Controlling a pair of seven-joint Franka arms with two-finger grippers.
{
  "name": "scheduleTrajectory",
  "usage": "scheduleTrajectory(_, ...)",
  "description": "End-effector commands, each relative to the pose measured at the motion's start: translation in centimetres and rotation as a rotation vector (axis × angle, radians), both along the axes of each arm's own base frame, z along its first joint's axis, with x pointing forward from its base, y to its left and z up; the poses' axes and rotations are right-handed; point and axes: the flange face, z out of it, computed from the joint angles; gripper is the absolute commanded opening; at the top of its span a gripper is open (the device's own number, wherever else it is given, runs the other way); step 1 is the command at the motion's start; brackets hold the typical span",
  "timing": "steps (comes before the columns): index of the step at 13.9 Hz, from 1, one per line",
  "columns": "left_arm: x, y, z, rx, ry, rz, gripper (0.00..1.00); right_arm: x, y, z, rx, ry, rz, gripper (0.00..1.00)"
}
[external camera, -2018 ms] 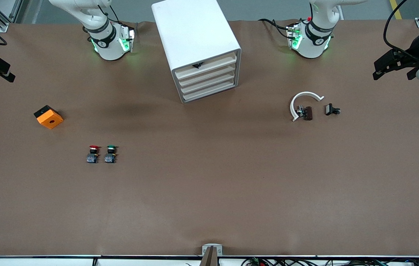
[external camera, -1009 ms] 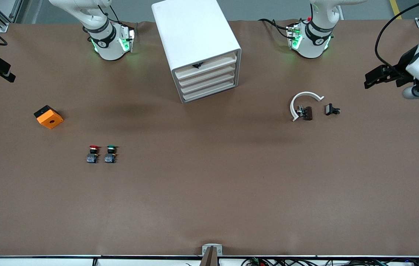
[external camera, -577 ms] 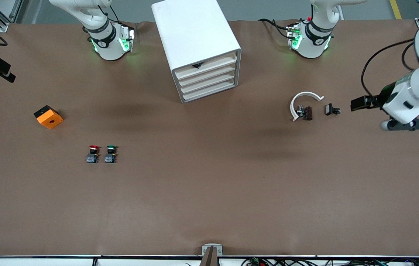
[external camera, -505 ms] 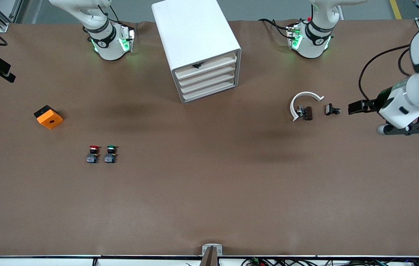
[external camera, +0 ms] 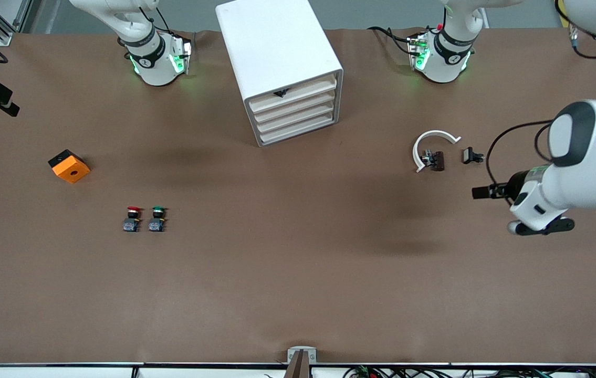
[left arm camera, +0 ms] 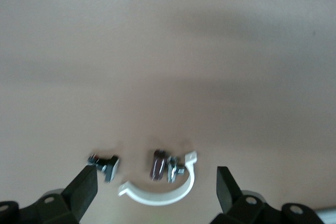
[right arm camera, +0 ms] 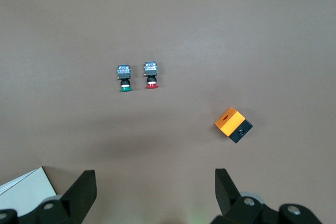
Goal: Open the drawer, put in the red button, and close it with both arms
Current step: 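Move the left gripper toward the white drawer cabinet's handle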
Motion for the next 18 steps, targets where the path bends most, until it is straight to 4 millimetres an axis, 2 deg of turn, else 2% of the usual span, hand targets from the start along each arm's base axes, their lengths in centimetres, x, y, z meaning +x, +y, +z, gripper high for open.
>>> scheduleTrajectory(1,1.9,-2.2,-4.0,0.010,-0.011,0.059,1.00,-0.3,-0.9,0.4,0.003,-0.006,-0.024,1.00)
scheduleTrajectory(3,2.2,-4.3,-6.2,0.030,-0.008,0.111,1.00,0.8,-1.0,-1.3,-0.004,0.029,-0.023,1.00)
scheduleTrajectory(5,2.0,-5.9,-7.6,0.058,0.010,0.196,1.00,1.1,-1.2,-1.6,-0.011,0.034,-0.022,1.00)
scheduleTrajectory(6,1.9,-6.0,-8.3,0.077,0.025,0.258,1.00,1.2,-1.3,-1.7,-0.009,0.037,-0.017,1.00)
scheduleTrajectory(7,1.8,-6.9,-8.8,0.093,0.039,0.311,1.00,1.7,-1.1,-2.6,-0.008,0.054,-0.020,1.00)
scheduleTrajectory(8,1.5,-8.1,-9.2,0.108,0.051,0.358,1.00,3.0,-1.1,-4.7,-0.008,0.090,-0.012,1.00)
scheduleTrajectory(9,1.3,-9.0,-9.2,0.109,0.067,0.418,1.00,4.5,-0.9,-6.5,-0.010,0.124,-0.003,1.00)
scheduleTrajectory(10,0.9,-10.2,-9.2,0.107,0.093,0.464,1.00,5.2,-1.0,-6.7,-0.009,0.126,-0.004,1.00)
scheduleTrajectory(14,-0.6,-13.6,-8.4,0.188,0.260,0.676,1.00,7.4,-1.3,-10.8,-0.010,0.189,-0.008,1.00)
scheduleTrajectory(18,-2.9,-15.5,-8.8,0.327,0.415,0.817,1.00,7.7,-1.1,-11.6,-0.006,0.198,-0.007,1.00)
